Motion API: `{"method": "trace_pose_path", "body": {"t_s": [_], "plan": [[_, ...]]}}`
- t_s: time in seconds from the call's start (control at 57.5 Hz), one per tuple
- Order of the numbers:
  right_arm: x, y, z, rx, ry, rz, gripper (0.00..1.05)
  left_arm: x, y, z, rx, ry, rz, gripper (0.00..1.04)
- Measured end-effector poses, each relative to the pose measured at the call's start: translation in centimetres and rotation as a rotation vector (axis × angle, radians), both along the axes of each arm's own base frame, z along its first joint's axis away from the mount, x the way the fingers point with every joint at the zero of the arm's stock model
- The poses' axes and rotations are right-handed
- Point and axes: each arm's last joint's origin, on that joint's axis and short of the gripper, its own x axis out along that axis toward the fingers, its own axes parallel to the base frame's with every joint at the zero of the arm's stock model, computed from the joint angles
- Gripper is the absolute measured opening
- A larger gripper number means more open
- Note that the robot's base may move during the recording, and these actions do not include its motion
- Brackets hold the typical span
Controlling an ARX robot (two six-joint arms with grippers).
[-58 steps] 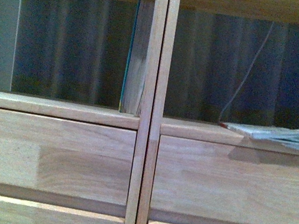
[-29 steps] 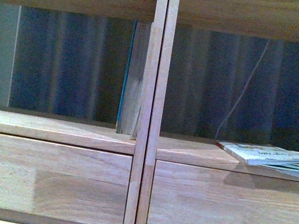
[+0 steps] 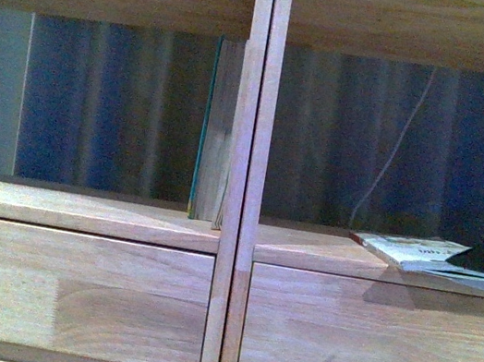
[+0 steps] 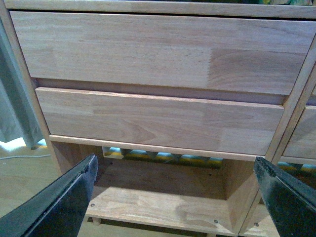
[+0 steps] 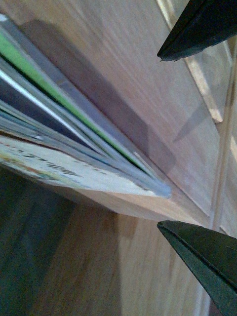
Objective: Organize books on shelf
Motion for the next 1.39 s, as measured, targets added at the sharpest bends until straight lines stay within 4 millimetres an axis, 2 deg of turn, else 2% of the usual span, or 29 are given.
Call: {"method": "trace_pose_path", "body": {"t_s": [0.435,0.8,0.835,0.991,1.148,1.252,1.391], "plan": [[3.0,-0.5,1.3,0.095,-0.014,-0.029,0.98,0.0,0.0,0.0,0.000,0.000,0.000,0.97],[3.6,-0.9,1.4,0.091,0.011,-0.044,0.98,0.0,0.0,0.0,0.000,0.000,0.000,0.97],[3.6,-0.9,1.4,0.090,0.013,-0.045,0.96,0.0,0.0,0.0,0.000,0.000,0.000,0.97],[3.6,-1.0,1.4,0.087,0.013,-0.038,0.74,0.0,0.0,0.0,0.000,0.000,0.000,0.97],[3.5,-1.0,1.6,0.085,0.008,-0.027,0.85,0.0,0.0,0.0,0.000,0.000,0.000,0.97],[3.3,-0.9,1.8,0.085,0.002,-0.020,0.99,0.0,0.0,0.0,0.000,0.000,0.000,0.97],[3.1,-0.8,2.3,0.084,-0.013,-0.004,0.98,0.0,0.0,0.0,0.000,0.000,0.000,0.97]]}}
